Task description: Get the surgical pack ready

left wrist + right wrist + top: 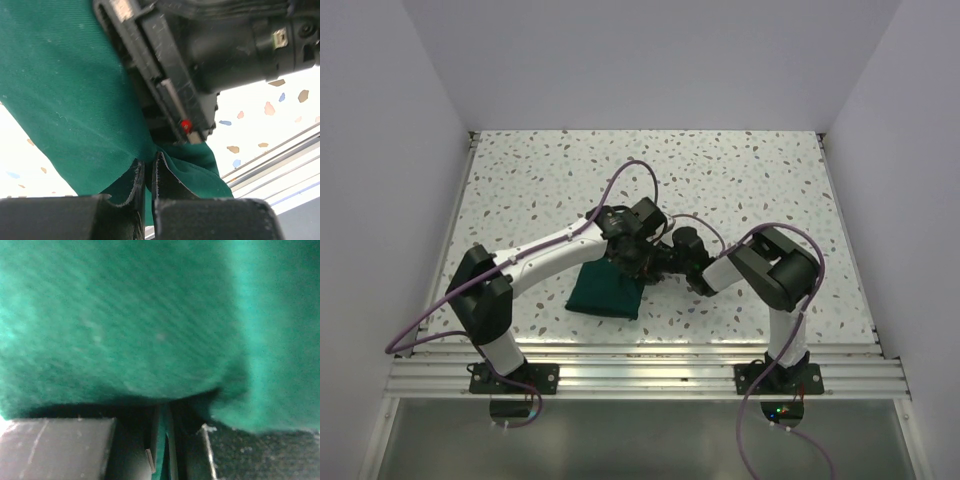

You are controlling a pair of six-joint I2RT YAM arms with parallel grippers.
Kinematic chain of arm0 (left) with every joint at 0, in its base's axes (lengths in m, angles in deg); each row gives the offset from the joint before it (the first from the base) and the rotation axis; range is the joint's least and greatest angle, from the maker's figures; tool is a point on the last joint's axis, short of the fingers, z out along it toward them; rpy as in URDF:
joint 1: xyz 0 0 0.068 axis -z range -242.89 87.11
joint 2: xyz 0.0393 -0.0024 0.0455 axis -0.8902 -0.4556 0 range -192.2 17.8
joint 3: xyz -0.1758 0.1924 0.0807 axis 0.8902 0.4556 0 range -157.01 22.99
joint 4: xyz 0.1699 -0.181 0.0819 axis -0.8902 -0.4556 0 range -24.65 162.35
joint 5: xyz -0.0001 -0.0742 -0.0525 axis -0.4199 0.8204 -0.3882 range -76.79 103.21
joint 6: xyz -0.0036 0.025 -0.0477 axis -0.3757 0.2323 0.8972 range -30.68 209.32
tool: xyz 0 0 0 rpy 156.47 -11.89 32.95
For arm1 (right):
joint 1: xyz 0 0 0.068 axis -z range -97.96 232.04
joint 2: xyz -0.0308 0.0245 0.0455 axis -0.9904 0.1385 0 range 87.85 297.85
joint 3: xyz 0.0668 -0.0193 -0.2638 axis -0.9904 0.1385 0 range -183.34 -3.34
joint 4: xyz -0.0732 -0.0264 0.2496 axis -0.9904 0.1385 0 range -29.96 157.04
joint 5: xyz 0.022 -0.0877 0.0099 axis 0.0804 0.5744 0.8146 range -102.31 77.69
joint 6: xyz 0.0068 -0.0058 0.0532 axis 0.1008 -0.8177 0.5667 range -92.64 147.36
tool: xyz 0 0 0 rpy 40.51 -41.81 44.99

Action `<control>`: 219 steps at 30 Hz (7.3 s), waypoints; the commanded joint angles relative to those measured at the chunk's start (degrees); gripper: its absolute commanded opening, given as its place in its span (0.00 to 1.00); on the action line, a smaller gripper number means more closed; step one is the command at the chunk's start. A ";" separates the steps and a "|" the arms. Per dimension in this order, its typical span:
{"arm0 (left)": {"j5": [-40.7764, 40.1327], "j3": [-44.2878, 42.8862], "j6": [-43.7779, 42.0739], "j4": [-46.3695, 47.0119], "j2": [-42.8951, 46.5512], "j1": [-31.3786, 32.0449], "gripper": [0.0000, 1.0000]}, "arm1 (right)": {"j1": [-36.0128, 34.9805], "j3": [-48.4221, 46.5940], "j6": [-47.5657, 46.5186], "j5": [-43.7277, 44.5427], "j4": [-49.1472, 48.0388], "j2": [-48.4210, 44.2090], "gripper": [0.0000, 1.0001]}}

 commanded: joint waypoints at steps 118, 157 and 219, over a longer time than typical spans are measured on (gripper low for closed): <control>28.57 21.80 2.81 28.23 11.37 3.73 0.17 | 24.57 -11.04 -34.93 2.92 87.99 -43.31 0.49; 23.02 19.96 -1.41 14.71 5.71 -17.72 0.20 | 23.95 -19.65 -45.82 8.61 96.44 -27.89 0.01; 14.25 11.88 9.40 23.14 0.19 -28.09 0.23 | 25.01 -23.00 -51.10 13.19 97.46 -21.92 0.03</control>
